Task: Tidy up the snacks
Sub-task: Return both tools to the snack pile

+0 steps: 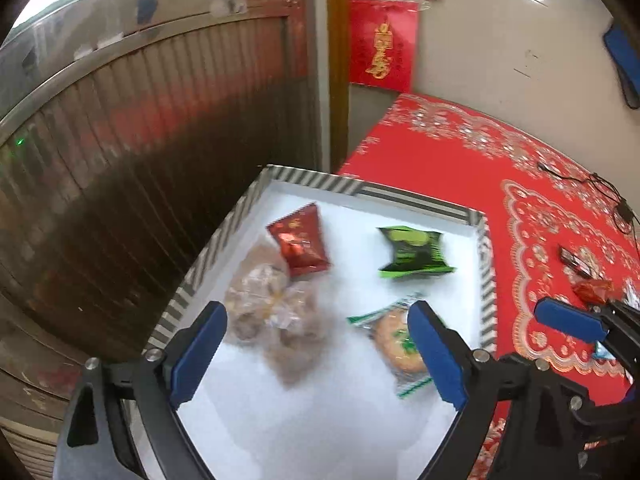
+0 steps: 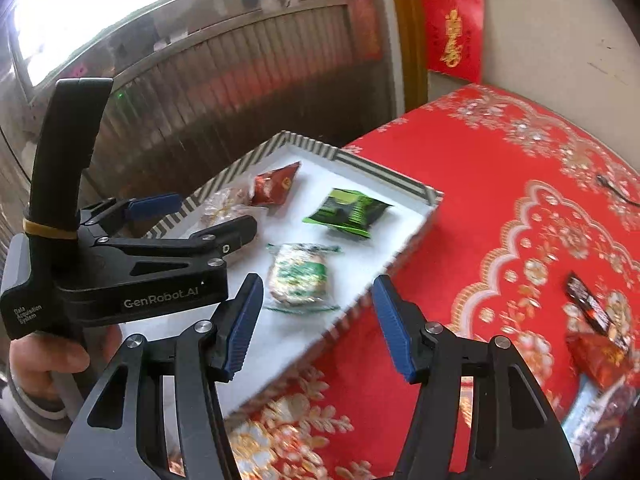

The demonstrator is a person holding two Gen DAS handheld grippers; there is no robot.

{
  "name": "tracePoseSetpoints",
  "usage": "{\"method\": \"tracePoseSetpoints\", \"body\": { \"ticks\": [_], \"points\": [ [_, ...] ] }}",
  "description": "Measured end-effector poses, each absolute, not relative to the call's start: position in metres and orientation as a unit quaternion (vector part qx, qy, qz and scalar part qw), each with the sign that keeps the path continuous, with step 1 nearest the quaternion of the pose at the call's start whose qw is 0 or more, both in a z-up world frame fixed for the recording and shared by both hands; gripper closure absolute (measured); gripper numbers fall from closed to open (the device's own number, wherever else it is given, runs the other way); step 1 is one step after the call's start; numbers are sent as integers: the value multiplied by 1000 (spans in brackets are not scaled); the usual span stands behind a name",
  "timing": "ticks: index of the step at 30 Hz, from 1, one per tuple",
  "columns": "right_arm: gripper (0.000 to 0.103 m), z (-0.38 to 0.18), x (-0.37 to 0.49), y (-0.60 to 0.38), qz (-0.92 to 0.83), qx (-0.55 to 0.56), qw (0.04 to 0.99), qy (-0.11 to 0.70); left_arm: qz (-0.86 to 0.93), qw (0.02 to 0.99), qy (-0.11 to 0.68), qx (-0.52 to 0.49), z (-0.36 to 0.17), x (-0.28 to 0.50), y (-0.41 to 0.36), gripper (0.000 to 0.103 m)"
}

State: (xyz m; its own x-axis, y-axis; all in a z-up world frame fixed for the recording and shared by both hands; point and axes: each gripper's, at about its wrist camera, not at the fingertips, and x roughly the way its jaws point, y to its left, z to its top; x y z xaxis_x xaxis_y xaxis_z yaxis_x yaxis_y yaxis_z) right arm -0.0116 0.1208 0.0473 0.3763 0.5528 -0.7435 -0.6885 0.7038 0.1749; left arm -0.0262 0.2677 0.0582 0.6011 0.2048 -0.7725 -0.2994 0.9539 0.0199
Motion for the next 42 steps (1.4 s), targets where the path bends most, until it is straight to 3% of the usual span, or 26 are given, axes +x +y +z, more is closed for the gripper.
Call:
{"method": "tracePoseSetpoints", "body": {
  "ticks": [31,42],
  "points": [
    [45,52,-14,-128,174,12,891,418,-19,891,453,-18,58,15,80,9],
    [45,43,-14,-185,144,50,894,421,-67,870,481,-84,56,59,30,9]
  ]
}}
